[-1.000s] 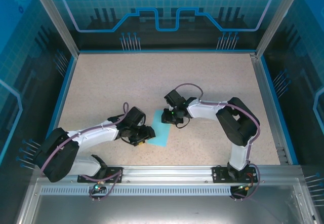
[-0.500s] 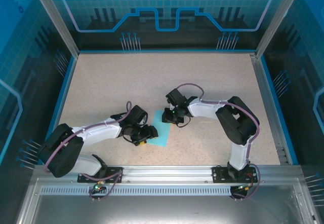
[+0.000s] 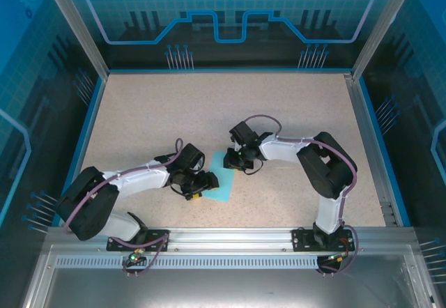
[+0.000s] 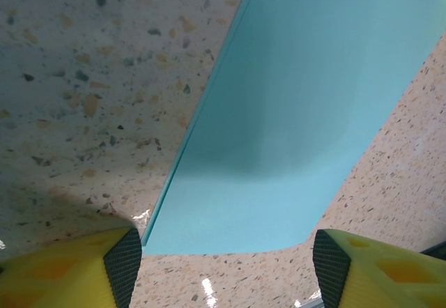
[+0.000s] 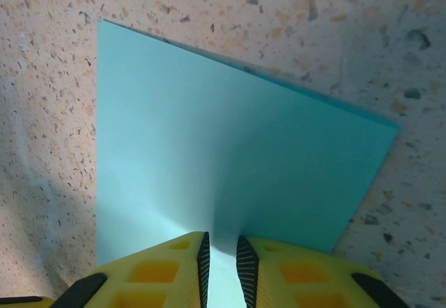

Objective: Fold a paper plane with a square sheet of paper (pick it up from the middle)
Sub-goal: Fold the triangle a second time at the center of the table.

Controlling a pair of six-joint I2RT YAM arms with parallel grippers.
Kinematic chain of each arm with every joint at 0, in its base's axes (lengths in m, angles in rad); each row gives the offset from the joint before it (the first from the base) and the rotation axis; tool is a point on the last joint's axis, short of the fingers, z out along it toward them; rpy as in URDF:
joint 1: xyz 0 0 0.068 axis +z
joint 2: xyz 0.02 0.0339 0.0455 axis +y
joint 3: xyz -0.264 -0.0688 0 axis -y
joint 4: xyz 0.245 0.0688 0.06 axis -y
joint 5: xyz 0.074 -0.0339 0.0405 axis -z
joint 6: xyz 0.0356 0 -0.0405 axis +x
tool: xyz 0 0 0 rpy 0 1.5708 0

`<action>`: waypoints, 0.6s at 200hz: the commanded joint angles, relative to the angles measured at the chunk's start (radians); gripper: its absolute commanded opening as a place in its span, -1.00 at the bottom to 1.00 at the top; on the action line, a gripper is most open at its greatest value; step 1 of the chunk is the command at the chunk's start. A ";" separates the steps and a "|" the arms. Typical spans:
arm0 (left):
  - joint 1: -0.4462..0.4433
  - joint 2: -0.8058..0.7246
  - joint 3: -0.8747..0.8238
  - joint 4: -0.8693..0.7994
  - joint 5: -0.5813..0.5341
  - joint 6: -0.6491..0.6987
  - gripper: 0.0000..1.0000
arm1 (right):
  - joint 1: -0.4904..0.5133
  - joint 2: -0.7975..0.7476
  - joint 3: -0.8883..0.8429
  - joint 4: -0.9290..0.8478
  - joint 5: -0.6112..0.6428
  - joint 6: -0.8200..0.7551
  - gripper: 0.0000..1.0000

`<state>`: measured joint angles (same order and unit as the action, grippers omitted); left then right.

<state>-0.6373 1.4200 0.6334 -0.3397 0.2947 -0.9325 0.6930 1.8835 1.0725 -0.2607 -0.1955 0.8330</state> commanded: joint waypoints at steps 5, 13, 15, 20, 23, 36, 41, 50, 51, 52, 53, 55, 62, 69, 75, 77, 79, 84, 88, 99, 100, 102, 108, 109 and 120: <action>0.006 0.029 0.030 0.018 0.055 0.021 0.39 | -0.008 0.084 -0.046 -0.008 0.054 -0.011 -0.54; 0.006 0.030 0.031 0.029 0.064 0.020 0.39 | -0.007 0.086 -0.046 -0.008 0.054 -0.011 -0.54; 0.005 0.030 0.030 0.031 0.066 0.019 0.39 | -0.008 0.085 -0.047 -0.008 0.054 -0.012 -0.54; 0.005 0.033 0.032 0.035 0.070 0.020 0.38 | -0.007 0.087 -0.047 -0.007 0.054 -0.012 -0.54; 0.005 0.033 0.034 0.039 0.073 0.020 0.38 | -0.008 0.088 -0.047 -0.007 0.054 -0.012 -0.54; 0.005 0.036 0.040 0.049 0.082 0.022 0.39 | -0.007 0.089 -0.049 -0.007 0.053 -0.011 -0.55; 0.005 0.039 0.042 0.051 0.084 0.023 0.39 | -0.008 0.089 -0.049 -0.006 0.053 -0.009 -0.55; 0.005 0.040 0.048 0.051 0.086 0.025 0.39 | -0.007 0.091 -0.049 -0.003 0.052 -0.009 -0.55; 0.005 0.040 0.049 0.051 0.086 0.025 0.39 | -0.008 0.091 -0.049 -0.003 0.052 -0.010 -0.55; 0.005 0.040 0.050 0.051 0.085 0.025 0.39 | -0.008 0.091 -0.050 -0.003 0.051 -0.009 -0.55; 0.005 0.041 0.050 0.051 0.085 0.026 0.39 | -0.007 0.091 -0.051 -0.003 0.051 -0.008 -0.55; 0.005 0.043 0.052 0.051 0.085 0.026 0.39 | -0.007 0.091 -0.052 -0.003 0.051 -0.008 -0.55; 0.005 0.048 0.056 0.047 0.084 0.030 0.38 | -0.007 0.093 -0.052 -0.002 0.051 -0.008 -0.55; 0.005 0.053 0.060 0.047 0.085 0.032 0.39 | -0.007 0.093 -0.053 0.000 0.051 -0.008 -0.55; 0.004 0.056 0.062 0.048 0.087 0.034 0.39 | -0.007 0.095 -0.053 0.000 0.051 -0.008 -0.55; 0.004 0.058 0.062 0.048 0.088 0.033 0.39 | -0.007 0.095 -0.054 0.000 0.051 -0.008 -0.55; 0.004 0.060 0.063 0.049 0.087 0.033 0.39 | -0.007 0.095 -0.054 0.000 0.051 -0.008 -0.56; 0.004 0.061 0.065 0.050 0.087 0.033 0.38 | -0.007 0.097 -0.052 0.000 0.051 -0.008 -0.56; 0.004 0.064 0.066 0.049 0.087 0.033 0.38 | -0.007 0.097 -0.054 0.000 0.052 -0.009 -0.56; 0.003 0.066 0.069 0.050 0.087 0.032 0.38 | -0.007 0.100 -0.054 0.001 0.051 -0.008 -0.56; 0.003 0.066 0.069 0.050 0.087 0.033 0.38 | -0.007 0.100 -0.053 0.001 0.050 -0.008 -0.56; 0.003 0.065 0.068 0.050 0.087 0.033 0.38 | -0.007 0.101 -0.053 0.001 0.050 -0.008 -0.56; 0.002 0.062 0.071 0.047 0.087 0.032 0.38 | -0.008 0.101 -0.055 0.001 0.050 -0.008 -0.56; 0.003 0.063 0.070 0.047 0.087 0.033 0.38 | -0.008 0.101 -0.055 0.002 0.050 -0.008 -0.56; 0.003 0.059 0.073 0.040 0.083 0.035 0.38 | -0.007 0.102 -0.055 0.003 0.048 -0.008 -0.56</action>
<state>-0.6312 1.4704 0.6769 -0.3431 0.3389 -0.9199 0.6918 1.8893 1.0668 -0.2329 -0.2024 0.8330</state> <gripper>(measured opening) 0.692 0.222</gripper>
